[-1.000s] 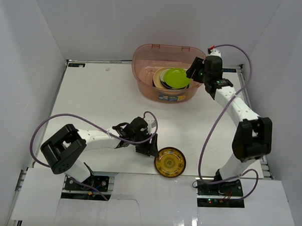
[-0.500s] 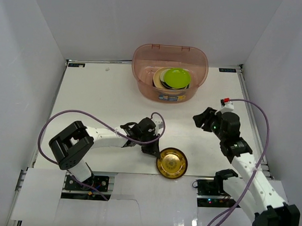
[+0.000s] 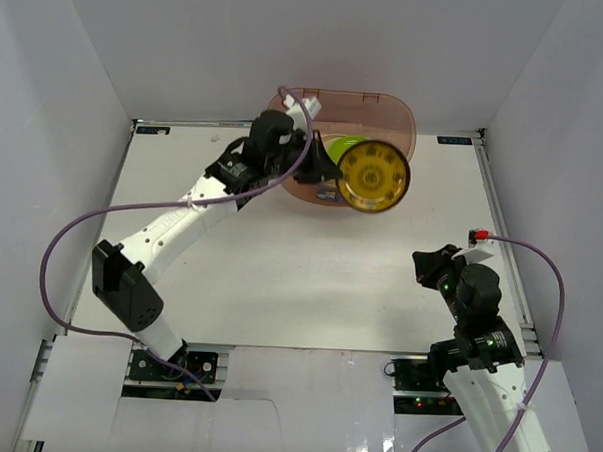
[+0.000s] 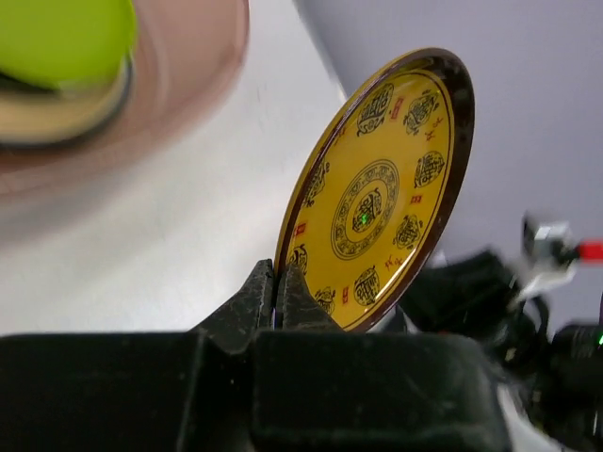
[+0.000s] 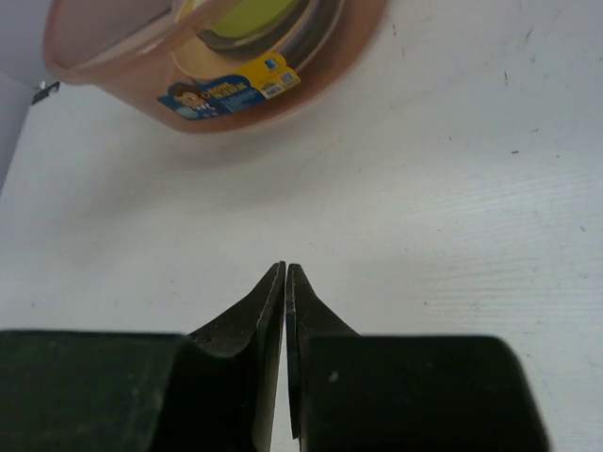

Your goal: Place the plates into the plastic bin on the countertop

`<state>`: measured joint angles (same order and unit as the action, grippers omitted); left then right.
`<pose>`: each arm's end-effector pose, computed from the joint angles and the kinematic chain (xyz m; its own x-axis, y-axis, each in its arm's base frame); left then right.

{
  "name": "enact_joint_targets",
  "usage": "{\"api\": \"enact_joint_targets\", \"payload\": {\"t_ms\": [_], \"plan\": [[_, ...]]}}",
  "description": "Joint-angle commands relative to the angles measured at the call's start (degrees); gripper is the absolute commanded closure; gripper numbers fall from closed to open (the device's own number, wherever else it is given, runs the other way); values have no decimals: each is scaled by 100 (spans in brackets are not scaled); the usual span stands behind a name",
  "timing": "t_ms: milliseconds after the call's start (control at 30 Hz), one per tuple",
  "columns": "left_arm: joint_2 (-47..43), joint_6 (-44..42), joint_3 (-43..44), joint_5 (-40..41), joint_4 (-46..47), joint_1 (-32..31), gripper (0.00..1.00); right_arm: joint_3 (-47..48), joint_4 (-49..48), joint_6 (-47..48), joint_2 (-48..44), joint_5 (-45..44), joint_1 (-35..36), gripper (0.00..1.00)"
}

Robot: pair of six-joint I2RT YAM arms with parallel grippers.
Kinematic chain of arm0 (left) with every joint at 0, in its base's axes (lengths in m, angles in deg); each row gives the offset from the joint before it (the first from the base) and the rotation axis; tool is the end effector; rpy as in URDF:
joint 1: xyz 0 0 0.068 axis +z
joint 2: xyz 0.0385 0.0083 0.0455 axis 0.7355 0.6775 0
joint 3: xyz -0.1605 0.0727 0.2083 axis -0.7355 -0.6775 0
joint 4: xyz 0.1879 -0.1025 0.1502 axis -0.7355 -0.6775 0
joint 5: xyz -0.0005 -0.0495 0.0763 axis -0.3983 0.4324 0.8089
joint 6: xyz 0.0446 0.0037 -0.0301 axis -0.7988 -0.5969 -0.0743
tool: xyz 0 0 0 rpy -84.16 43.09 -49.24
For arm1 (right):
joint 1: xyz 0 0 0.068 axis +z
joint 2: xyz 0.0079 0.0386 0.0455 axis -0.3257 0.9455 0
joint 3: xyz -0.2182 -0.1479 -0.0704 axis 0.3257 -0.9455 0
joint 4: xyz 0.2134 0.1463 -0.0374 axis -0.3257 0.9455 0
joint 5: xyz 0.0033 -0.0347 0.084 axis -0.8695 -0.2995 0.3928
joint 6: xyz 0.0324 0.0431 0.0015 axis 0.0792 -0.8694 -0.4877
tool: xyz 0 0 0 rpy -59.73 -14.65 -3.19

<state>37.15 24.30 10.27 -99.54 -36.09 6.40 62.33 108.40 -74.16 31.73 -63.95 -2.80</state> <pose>0.2663 -0.2448 0.3708 -0.7543 -0.0774 -0.6520 0.4734 0.6240 -0.6217 0.1045 0.0266 0.2615 -0.2479 0.4549 -0.8553 -0.0619 0.8737 0.4826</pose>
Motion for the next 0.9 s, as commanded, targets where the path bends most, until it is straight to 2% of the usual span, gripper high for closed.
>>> {"api": "enact_joint_targets", "payload": {"t_ms": [0, 33, 100, 133, 267, 467, 500, 600, 633, 767, 867], "plan": [[723, -389, 1343, 413, -623, 454, 100, -172, 73, -79, 104, 219, 14, 92], [1282, -389, 2104, 371, -659, 578, 100, -207, 38, -88, 113, 263, 14, 92], [1908, -328, 2916, 344, -869, 912, 100, -304, -68, -61, 166, 378, 23, 92], [2547, -319, 3729, 466, -957, 1000, 100, -304, -85, -44, 192, 413, 14, 92], [3764, -249, 5079, 704, -1178, 1238, 100, -296, -165, 123, 464, 789, 14, 91], [4416, 173, 5091, 564, -598, 1502, 98, -252, -120, 299, 535, 800, 14, 89], [4530, 191, 5091, 494, -467, 1520, 85, -234, -129, 299, 570, 800, 14, 89], [4645, 191, 5152, 221, -352, 1528, 57, -208, -173, 317, 657, 844, 14, 89], [4619, 191, 5153, 195, -343, 1528, 37, -208, -225, 317, 719, 870, 14, 89], [4216, 16, 5144, -33, -255, 1528, 2, -164, -393, 256, 869, 1002, 14, 85], [3566, -308, 5030, -183, -255, 1528, 2, -111, -551, 229, 992, 1081, 14, 81]]}}
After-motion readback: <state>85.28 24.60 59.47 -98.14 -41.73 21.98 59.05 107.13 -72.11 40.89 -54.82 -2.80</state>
